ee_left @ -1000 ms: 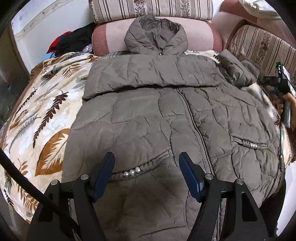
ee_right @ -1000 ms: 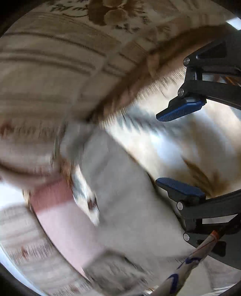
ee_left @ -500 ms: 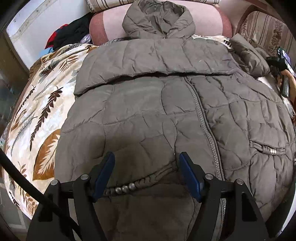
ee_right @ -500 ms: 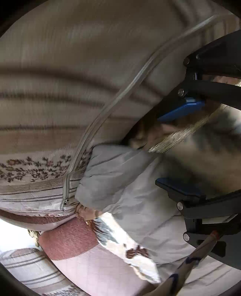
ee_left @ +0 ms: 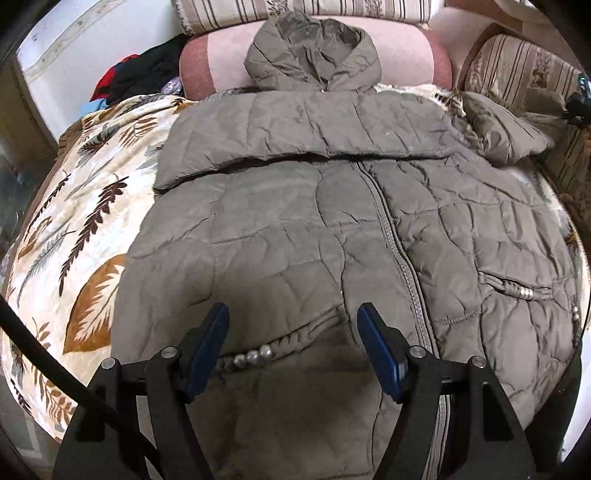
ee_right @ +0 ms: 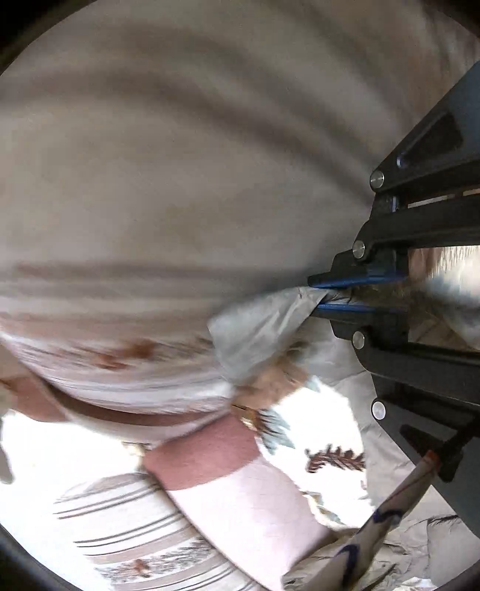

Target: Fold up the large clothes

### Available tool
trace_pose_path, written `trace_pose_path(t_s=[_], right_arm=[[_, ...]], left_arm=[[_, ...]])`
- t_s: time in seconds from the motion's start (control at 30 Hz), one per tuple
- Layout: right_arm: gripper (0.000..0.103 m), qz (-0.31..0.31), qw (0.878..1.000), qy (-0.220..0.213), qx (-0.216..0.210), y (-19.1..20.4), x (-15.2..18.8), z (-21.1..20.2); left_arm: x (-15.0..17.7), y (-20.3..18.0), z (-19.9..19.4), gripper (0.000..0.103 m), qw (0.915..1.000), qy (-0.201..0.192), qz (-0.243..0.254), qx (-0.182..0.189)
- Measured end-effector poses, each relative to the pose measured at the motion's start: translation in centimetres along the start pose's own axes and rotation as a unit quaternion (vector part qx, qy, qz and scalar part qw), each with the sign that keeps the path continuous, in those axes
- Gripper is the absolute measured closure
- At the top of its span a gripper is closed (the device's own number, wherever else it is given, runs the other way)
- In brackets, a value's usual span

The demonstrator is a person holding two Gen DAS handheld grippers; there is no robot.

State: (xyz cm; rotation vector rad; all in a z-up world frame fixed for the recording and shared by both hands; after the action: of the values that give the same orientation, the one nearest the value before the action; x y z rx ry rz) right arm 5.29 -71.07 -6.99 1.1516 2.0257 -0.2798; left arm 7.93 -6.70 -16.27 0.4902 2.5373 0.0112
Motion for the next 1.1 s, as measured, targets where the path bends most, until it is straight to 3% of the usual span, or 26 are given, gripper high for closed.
trace_pose_path(t_s=[0.17,0.4,0.73,1.1], right_arm=[[0.095,-0.008,0.999,-0.034,-0.010,1.2,-2.3,-7.1],[0.095,-0.053,0.995,-0.041,-0.080,9.8,-1.3,-13.5],[0.095,-0.157,0.967,-0.013,-0.200,27.4,6.3,-18.7],[0.095,-0.273,0.911,0.060,-0.304,44.7,20.8,-21.1]], left_arm=[[0.5,1.0,-2.1,0.032,0.9993,-0.029,-0.016,0.017],[1.7,2.1,-3.9,0.032,0.9977,-0.052,-0.030,0.033],[3.0,5.1,-4.7,0.032,0.9952,-0.075,-0.055,0.031],[5.1,8.7,-3.4,0.032,0.9926,-0.066,-0.096,0.035]])
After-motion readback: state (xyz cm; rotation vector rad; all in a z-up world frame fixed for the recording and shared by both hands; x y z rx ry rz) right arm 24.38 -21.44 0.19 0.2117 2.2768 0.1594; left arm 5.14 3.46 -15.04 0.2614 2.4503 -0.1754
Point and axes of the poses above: each gripper's, at about its wrist camera, not at the fingertips, and z roughly the way its jaws point, y to its left, x to its underside, the point moved 9 cm from there along z, roughly the way its jaws point, and after that the axes turned 3 degrees about -x, right-handed, at the moved point
